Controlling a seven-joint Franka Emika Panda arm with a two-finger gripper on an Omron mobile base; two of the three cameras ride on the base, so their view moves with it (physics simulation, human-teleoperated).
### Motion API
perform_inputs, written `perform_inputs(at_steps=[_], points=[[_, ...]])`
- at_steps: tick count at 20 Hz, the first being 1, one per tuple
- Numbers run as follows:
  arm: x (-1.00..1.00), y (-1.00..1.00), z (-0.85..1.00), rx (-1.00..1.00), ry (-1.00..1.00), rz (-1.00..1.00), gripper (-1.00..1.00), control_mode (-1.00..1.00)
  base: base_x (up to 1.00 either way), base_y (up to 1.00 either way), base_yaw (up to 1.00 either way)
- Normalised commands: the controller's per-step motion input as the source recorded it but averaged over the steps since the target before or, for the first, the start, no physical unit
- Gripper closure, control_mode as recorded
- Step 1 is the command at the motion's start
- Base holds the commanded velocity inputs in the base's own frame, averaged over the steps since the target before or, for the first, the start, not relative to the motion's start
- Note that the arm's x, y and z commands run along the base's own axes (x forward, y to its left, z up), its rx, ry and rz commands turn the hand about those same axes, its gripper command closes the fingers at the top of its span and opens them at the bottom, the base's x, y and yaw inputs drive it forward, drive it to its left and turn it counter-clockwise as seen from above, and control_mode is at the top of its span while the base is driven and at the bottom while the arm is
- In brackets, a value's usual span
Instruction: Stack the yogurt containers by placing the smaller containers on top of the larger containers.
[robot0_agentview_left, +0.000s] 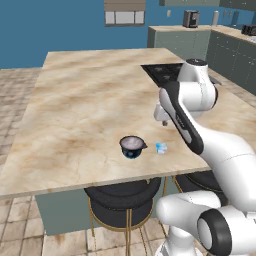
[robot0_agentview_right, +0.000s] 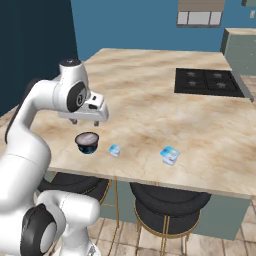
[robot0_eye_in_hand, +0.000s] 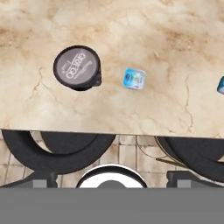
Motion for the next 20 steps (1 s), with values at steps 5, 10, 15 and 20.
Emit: perform_inputs(at_steps=[5, 10, 15, 20], points=[[-0.06, -0.12, -0.06, 0.0, 0.01, 0.0, -1.0, -1.0, 0.0, 0.0, 0.0], [-0.04, -0.23, -0.02, 0.0, 0.03, 0.0, -1.0, -1.0, 0.0, 0.0, 0.0], [-0.05, -0.26, -0.01, 0.0, 0.02, 0.0, -1.0, -1.0, 0.0, 0.0, 0.0], [-0.09, -0.24, 0.0, -0.02, 0.0, 0.0, -1.0, -1.0, 0.0, 0.0, 0.0]])
